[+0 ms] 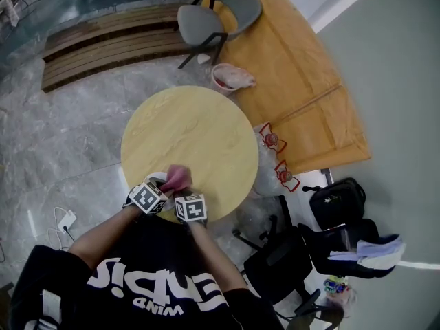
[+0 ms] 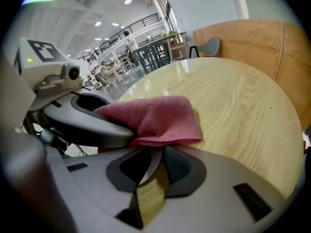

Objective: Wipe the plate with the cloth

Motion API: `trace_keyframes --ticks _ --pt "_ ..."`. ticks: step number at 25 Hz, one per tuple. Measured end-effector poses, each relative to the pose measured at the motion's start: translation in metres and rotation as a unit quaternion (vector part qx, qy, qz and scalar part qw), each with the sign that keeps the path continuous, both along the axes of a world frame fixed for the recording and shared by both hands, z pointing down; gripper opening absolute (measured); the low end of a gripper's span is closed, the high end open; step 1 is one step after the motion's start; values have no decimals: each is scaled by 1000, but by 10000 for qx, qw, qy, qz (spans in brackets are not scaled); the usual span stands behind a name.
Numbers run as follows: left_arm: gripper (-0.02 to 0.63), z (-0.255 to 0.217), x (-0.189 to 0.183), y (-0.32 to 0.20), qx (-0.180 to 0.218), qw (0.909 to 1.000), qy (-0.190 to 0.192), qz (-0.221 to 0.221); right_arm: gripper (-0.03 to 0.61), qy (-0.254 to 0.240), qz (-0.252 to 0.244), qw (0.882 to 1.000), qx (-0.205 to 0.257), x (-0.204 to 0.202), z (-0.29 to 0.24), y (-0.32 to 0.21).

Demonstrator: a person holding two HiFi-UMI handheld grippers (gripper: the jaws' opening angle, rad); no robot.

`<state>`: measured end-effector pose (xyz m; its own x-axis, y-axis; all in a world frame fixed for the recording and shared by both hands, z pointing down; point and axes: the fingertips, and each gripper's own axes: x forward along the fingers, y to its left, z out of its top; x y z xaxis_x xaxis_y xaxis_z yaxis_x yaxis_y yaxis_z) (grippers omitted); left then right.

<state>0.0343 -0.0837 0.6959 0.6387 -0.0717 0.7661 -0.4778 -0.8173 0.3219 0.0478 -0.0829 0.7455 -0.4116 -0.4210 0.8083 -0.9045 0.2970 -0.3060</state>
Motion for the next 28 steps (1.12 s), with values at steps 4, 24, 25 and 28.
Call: trace_keyframes --ticks 4,24,25,28 --pt "51 19 -2 -3 0 9997 -220 -56 83 -2 3 10000 -1 -1 0 1" --pt "51 28 -10 -8 -12 9984 -469 -312 83 -60 34 10000 -10 0 0 0" --pt "51 29 -11 -7 -40 9982 -495 -329 83 -64 36 10000 -15 -1 0 0" --pt "51 31 -16 -8 -107 9977 -508 -428 83 -70 50 10000 -10 -1 -1 0"
